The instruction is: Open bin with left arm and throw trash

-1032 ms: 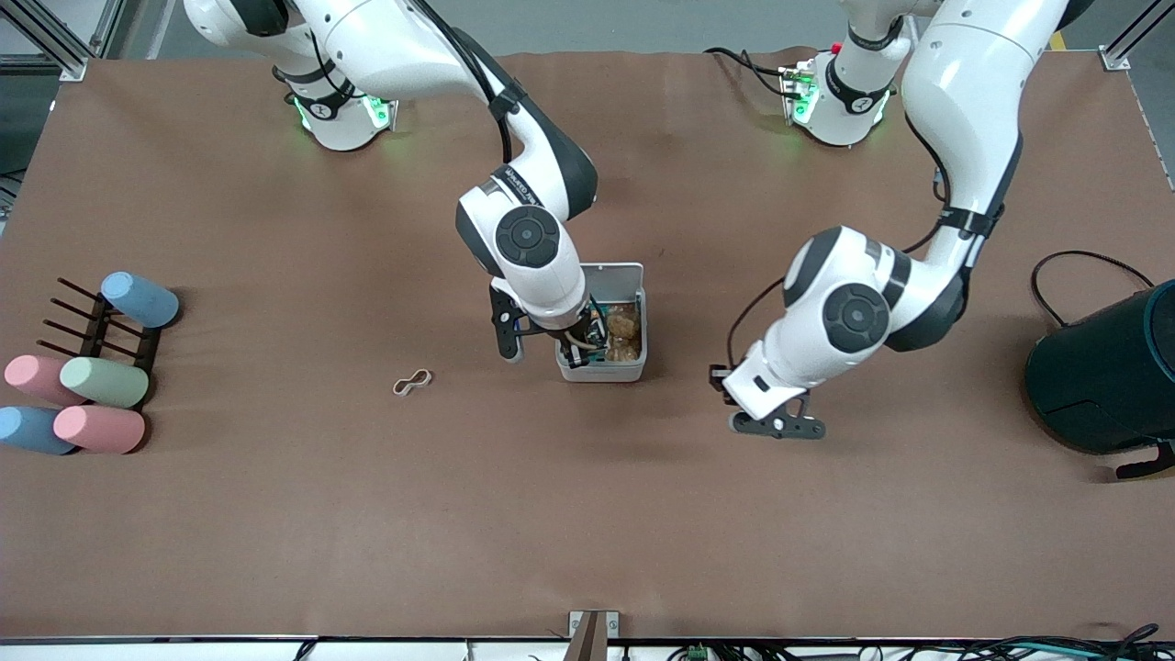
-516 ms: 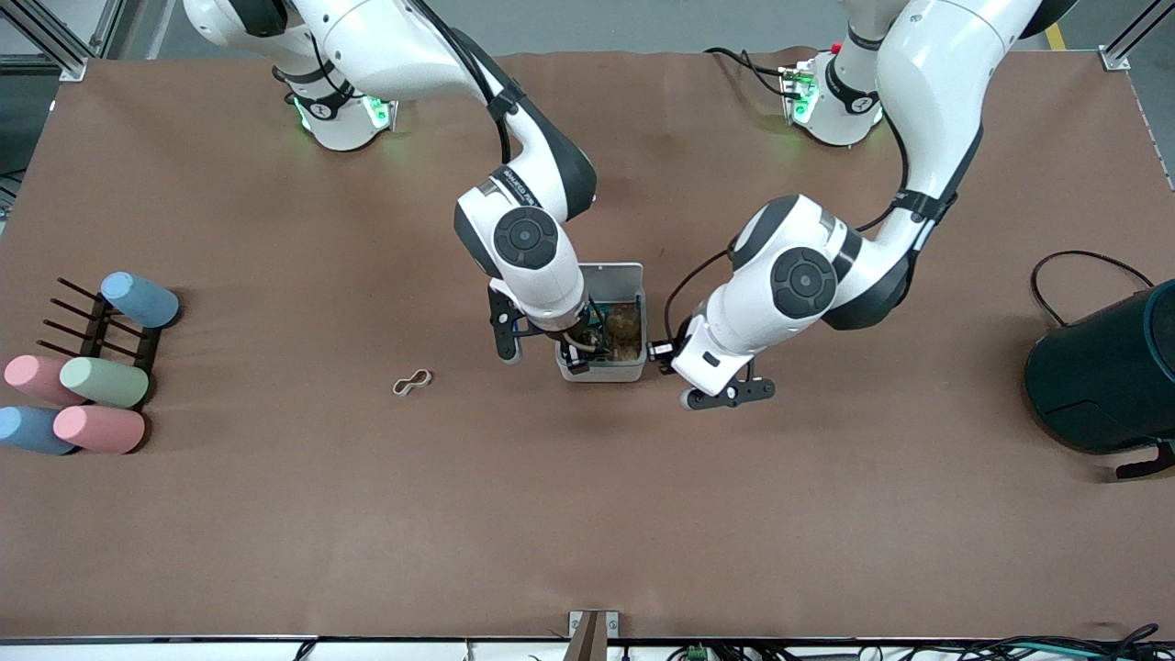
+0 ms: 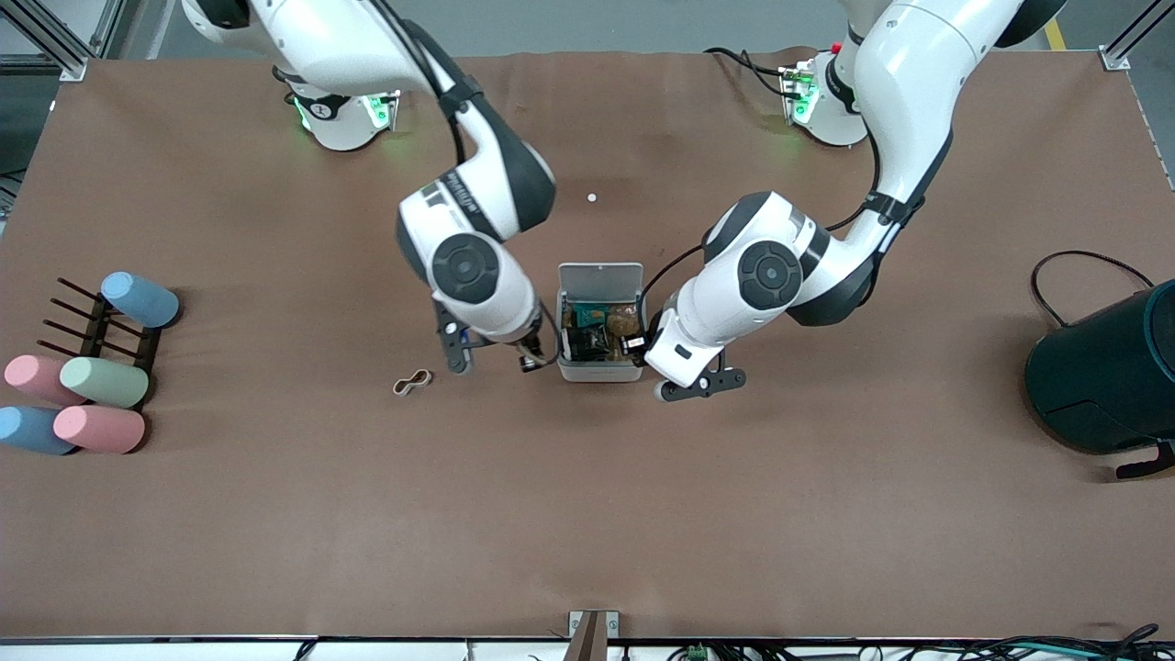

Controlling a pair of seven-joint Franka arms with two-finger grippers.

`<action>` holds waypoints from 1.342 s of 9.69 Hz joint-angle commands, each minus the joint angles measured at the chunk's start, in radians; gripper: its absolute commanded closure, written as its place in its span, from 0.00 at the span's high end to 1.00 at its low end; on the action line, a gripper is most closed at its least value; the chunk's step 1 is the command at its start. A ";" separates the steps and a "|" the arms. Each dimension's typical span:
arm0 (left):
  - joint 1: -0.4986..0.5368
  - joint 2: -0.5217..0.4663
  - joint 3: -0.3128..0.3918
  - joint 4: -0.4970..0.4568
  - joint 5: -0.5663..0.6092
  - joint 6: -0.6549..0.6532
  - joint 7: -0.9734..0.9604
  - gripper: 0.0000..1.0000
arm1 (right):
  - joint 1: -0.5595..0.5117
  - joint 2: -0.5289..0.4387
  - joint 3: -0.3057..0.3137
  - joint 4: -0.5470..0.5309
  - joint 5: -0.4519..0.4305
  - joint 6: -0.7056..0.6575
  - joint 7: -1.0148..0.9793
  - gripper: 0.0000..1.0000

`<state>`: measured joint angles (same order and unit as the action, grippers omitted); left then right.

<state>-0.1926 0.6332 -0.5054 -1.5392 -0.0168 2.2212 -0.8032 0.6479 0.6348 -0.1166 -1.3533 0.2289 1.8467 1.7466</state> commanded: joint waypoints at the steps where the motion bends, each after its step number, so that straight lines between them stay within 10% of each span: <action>1: -0.025 0.023 -0.001 0.013 -0.008 0.014 -0.031 0.07 | -0.101 -0.018 0.009 -0.123 0.024 -0.006 -0.196 0.62; 6: -0.034 0.026 0.002 -0.024 0.027 0.021 -0.042 0.26 | -0.183 -0.129 0.002 -0.562 -0.002 0.456 -0.440 0.69; 8: -0.033 0.026 0.004 -0.035 0.027 0.028 -0.042 0.54 | -0.198 -0.119 -0.002 -0.581 -0.003 0.532 -0.441 0.71; 9: -0.031 0.026 0.004 -0.038 0.038 0.028 -0.039 1.00 | -0.198 -0.116 -0.009 -0.581 -0.011 0.545 -0.441 0.71; 13: -0.004 0.017 0.004 -0.042 0.064 0.017 -0.024 1.00 | -0.218 -0.075 -0.014 -0.581 -0.019 0.614 -0.441 0.73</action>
<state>-0.2031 0.6668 -0.5003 -1.5645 0.0322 2.2380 -0.8263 0.4476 0.5622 -0.1407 -1.9053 0.2275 2.4248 1.3131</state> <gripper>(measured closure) 0.009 0.269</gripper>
